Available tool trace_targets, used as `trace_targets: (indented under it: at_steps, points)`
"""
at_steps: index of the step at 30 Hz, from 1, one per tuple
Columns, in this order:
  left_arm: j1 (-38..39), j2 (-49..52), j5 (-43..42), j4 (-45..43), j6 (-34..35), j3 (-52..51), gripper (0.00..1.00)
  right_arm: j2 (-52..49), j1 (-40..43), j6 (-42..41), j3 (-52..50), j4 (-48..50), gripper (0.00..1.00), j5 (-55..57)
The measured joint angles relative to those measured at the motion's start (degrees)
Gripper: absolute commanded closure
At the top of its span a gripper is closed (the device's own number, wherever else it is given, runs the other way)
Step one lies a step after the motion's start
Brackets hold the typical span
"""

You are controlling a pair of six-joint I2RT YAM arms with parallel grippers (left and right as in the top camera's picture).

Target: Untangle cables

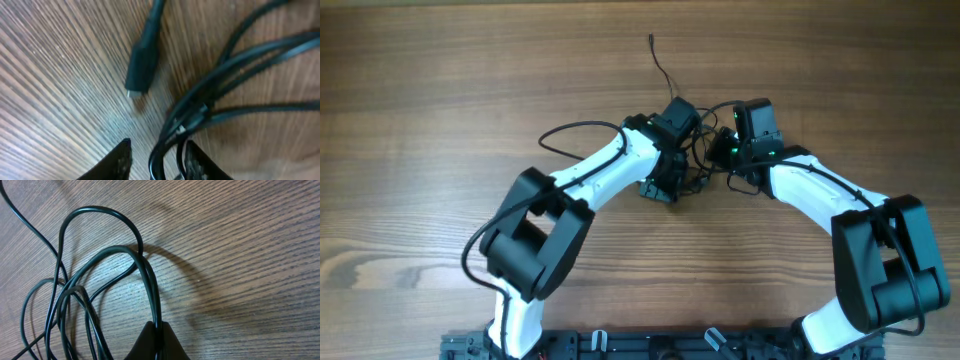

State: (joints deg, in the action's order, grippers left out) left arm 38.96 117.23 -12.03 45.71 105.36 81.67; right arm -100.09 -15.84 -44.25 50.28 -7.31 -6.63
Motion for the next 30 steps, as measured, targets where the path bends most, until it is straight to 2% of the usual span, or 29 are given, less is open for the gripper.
trace_targets:
  at_steps: [1,3,6,7,8,9,11,16,18,20,23,26,27,29,30]
  points:
    - [0.0,0.55,0.17,-0.04,0.0,0.0,0.96,0.0,0.0,0.0,0.0,0.0,0.96,0.0]
    - [0.0,0.66,0.61,-0.04,-0.52,0.0,0.96,0.0,-0.02,0.94,0.0,-0.07,0.95,-0.63]
    - [-1.09,0.57,2.91,7.65,-4.87,0.22,0.96,0.0,0.76,4.9,0.0,-1.68,0.78,-3.28]
    - [-2.12,0.42,3.39,10.01,-6.36,0.2,0.96,0.0,2.27,5.88,-0.04,-1.6,0.45,-6.34]
    - [-4.59,-0.5,4.24,12.74,-9.6,-0.15,0.96,0.0,5.07,6.93,-0.04,-0.52,0.16,-10.43]
    - [-5.75,-1.29,4.74,13.27,-11.13,-0.2,0.96,0.0,7.87,8.7,-0.15,1.07,0.0,-15.28]
    - [-7.96,-4.85,5.79,12.61,-14.69,-0.22,0.96,0.0,12.76,17.73,-0.15,3.76,0.0,-31.71]
    - [-7.96,-7.08,6.19,10.23,-14.69,-0.22,0.96,0.0,10.32,38.27,-0.17,1.05,0.02,-59.89]
    - [-7.96,-7.08,5.68,10.21,-12.83,-0.22,0.96,0.0,7.5,44.76,-0.17,1.07,0.15,-62.84]
    - [-7.96,-7.1,4.9,10.23,-12.04,-0.22,0.96,0.0,4.17,46.97,-0.17,0.42,0.3,-57.59]
    - [-7.96,-7.87,4.33,10.21,-11.61,-0.26,0.96,0.0,-2.56,46.45,-0.17,-0.02,0.31,-46.03]
    - [-8.5,-12.5,3.96,10.49,-13.53,-0.35,0.96,0.02,-5.66,34.8,-0.17,-0.63,0.34,-30.21]
    - [-9.51,-15.74,3.37,11.39,-16.15,-0.35,0.96,0.0,-4.87,28.76,-0.2,-2.12,0.35,-24.74]
    - [-11.28,-20.59,0.96,11.96,-21.57,-0.42,0.96,0.0,-2.45,22.08,-0.2,-3.04,0.35,-19.06]
    - [-12.68,-24.11,-1.92,11.93,-26.45,-0.42,0.96,0.0,-1.25,19.47,-0.2,-3.45,0.35,-16.79]
